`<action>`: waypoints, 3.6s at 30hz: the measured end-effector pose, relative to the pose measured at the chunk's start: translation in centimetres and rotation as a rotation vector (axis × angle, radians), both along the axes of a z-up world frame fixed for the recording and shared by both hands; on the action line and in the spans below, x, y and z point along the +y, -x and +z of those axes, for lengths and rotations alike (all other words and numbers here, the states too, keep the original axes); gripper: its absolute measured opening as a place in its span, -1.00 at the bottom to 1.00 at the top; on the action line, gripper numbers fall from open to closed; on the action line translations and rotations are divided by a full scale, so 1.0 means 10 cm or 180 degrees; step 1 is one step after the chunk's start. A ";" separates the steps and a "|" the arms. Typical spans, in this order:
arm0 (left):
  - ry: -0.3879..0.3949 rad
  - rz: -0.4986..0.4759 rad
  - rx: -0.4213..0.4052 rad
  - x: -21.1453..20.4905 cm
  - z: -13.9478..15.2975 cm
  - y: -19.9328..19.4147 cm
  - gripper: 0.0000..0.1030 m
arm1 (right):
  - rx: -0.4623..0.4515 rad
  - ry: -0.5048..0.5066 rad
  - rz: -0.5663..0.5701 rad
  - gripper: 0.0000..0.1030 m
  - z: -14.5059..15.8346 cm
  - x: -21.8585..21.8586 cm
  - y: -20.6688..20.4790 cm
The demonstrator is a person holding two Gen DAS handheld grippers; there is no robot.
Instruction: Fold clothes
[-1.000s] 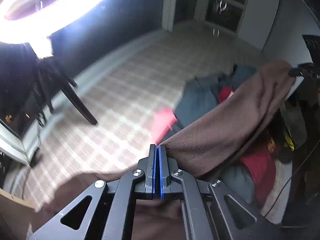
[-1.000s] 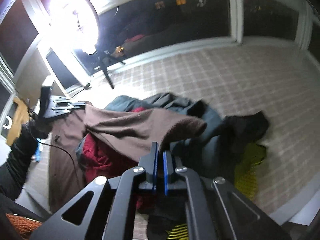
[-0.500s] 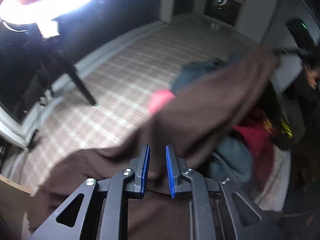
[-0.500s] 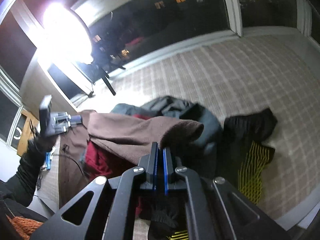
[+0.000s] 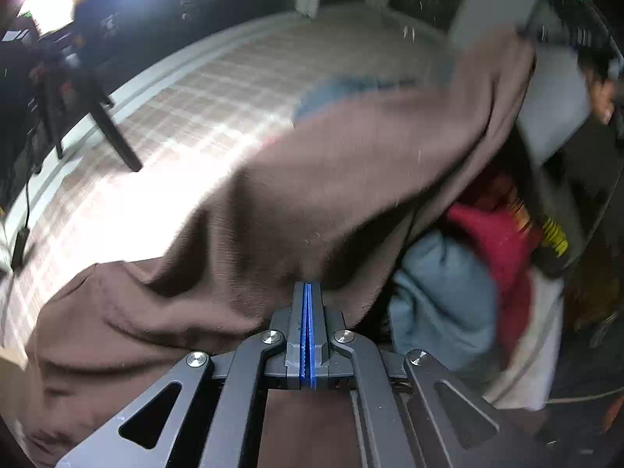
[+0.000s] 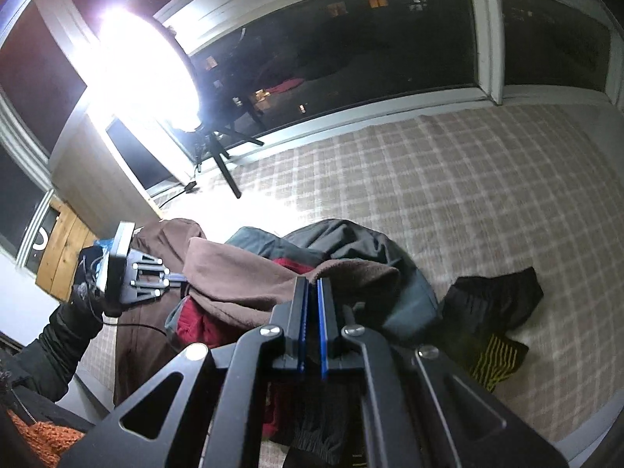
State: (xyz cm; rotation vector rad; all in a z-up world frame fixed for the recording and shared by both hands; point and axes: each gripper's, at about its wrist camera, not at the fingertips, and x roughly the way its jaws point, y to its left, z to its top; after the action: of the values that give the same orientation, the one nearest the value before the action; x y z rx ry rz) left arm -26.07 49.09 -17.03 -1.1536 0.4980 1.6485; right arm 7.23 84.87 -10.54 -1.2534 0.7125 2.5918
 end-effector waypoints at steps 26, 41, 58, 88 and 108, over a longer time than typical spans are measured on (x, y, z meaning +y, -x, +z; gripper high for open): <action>0.0121 -0.0217 0.0022 0.04 0.14 -0.31 -0.96 | -0.0305 -0.0215 0.0108 -0.87 -0.03 -0.18 -0.05; 0.0299 -0.0237 0.0029 0.14 0.04 -0.43 -0.96 | -0.0514 0.0689 -0.0381 -0.07 -0.89 0.10 -0.16; 0.0434 -0.0312 -0.0064 0.12 -0.13 -0.69 -0.81 | -0.0762 -0.0095 0.0258 -0.90 -0.67 -0.22 -0.37; 0.0202 0.0912 -0.0422 -0.84 0.15 -0.88 -0.54 | -0.0654 -0.0116 0.0789 -0.81 -0.62 0.11 -0.14; -0.0275 0.0913 -0.0503 -1.78 0.16 -2.17 -0.47 | 0.0388 -0.1358 0.0093 -0.85 1.84 -0.99 0.29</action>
State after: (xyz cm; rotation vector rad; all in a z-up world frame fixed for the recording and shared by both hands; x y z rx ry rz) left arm -4.41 31.27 -15.42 -1.3243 0.1637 1.7838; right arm 4.29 74.92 7.83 -0.9866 0.1394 2.6651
